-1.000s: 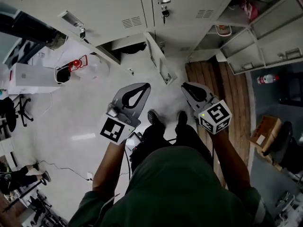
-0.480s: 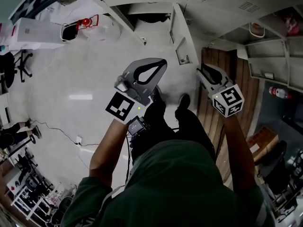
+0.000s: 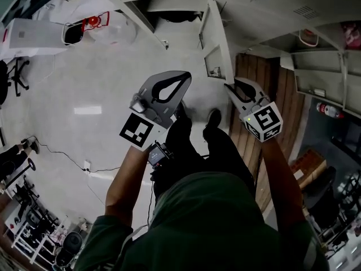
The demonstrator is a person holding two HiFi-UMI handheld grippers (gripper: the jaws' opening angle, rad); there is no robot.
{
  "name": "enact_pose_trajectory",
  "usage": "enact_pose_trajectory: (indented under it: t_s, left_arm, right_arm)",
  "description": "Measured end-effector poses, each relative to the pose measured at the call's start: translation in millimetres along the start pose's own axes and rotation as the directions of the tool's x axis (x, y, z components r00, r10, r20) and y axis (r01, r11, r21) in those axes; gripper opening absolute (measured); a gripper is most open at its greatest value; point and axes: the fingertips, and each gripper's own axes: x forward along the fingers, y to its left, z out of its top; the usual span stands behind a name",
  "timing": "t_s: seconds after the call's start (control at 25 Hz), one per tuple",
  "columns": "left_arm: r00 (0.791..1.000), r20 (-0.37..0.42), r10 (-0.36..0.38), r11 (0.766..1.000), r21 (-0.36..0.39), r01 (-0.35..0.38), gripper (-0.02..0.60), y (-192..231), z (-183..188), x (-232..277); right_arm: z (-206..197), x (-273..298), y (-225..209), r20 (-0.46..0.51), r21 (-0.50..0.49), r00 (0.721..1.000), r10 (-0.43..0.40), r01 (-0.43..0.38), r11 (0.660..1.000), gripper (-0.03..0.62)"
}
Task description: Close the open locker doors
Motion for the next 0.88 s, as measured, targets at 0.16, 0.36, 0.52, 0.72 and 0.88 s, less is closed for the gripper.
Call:
enact_pose_trajectory:
  t_s: [0.16, 0.36, 0.52, 0.72, 0.88]
  left_arm:
    - [1.000, 0.014, 0.020, 1.000, -0.020, -0.019, 0.005, 10.2, -3.4, -7.2]
    - [0.999, 0.017, 0.049, 0.998, -0.035, -0.048, 0.005, 22.5, -8.4, -22.9]
    - [0.997, 0.024, 0.078, 0.996, -0.045, -0.077, 0.005, 37.2, -11.5, -38.3]
    - [0.993, 0.030, 0.116, 0.992, -0.062, -0.114, 0.005, 57.0, -15.2, -59.0]
    - [0.990, 0.030, 0.140, 0.988, -0.065, -0.138, 0.005, 73.9, -17.5, -72.5]
  right_arm:
    - [5.0, 13.6, 15.8, 0.000, -0.013, 1.000, 0.017, -0.017, 1.000, 0.078]
    - [14.4, 35.2, 36.0, 0.001, -0.030, 0.999, 0.044, -0.044, 0.999, 0.077]
    - [24.5, 56.8, 50.0, 0.006, -0.043, 0.998, 0.065, -0.065, 0.997, 0.077]
    - [38.2, 86.6, 66.2, 0.011, -0.057, 0.996, 0.088, -0.088, 0.995, 0.077]
    - [54.1, 110.5, 73.9, 0.027, -0.073, 0.995, 0.099, -0.097, 0.993, 0.075]
